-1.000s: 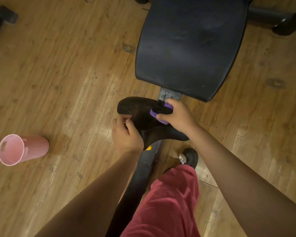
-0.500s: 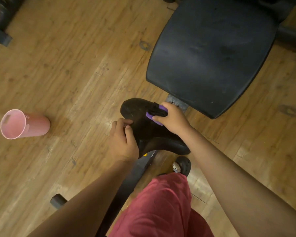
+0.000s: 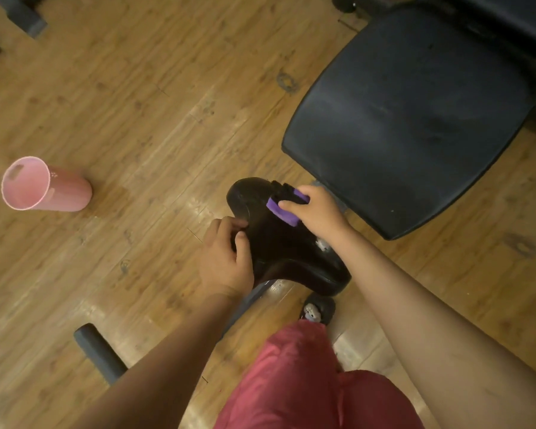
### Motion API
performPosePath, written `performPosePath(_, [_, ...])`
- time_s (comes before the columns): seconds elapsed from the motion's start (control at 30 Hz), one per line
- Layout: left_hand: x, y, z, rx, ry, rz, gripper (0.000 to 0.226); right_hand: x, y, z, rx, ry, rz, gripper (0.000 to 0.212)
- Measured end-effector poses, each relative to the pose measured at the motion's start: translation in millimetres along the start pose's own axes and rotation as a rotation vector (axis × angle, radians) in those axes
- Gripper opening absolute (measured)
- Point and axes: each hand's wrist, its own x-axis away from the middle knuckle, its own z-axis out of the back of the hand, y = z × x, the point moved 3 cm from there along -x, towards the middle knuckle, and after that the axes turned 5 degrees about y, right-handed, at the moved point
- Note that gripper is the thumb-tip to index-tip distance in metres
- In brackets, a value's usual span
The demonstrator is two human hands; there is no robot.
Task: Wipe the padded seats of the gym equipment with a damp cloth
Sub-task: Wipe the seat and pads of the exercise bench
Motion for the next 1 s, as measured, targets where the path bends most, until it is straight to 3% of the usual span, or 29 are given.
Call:
performPosePath(0.1, [2,3,2,0.034,0.018,0.087,0.018,-4,-13,-1,0.007,-0.015,0.04,0.018])
performPosePath(0.27, [16,15,-9,0.329,0.286,0.728,0.008,-19,-22,0,0.037,-0.051,0.089,0.02])
performPosePath(0.37, [15,20,-14,0.414,0.411,0.931,0.011,-28,-22,-1,-0.011,-0.089,0.064,0.018])
performPosePath(0.53, [13,28,-14,0.151,0.499,0.945,0.015,-49,-23,-7,0.12,-0.2,0.102,0.026])
performPosePath(0.7, [14,32,-11,0.063,0.535,0.954,0.018,-68,-27,-15,0.287,-0.347,0.134,0.041])
performPosePath(1.0, [12,35,-13,-0.037,0.569,0.941,0.018,-89,-45,-20,0.407,-0.532,0.3,0.04])
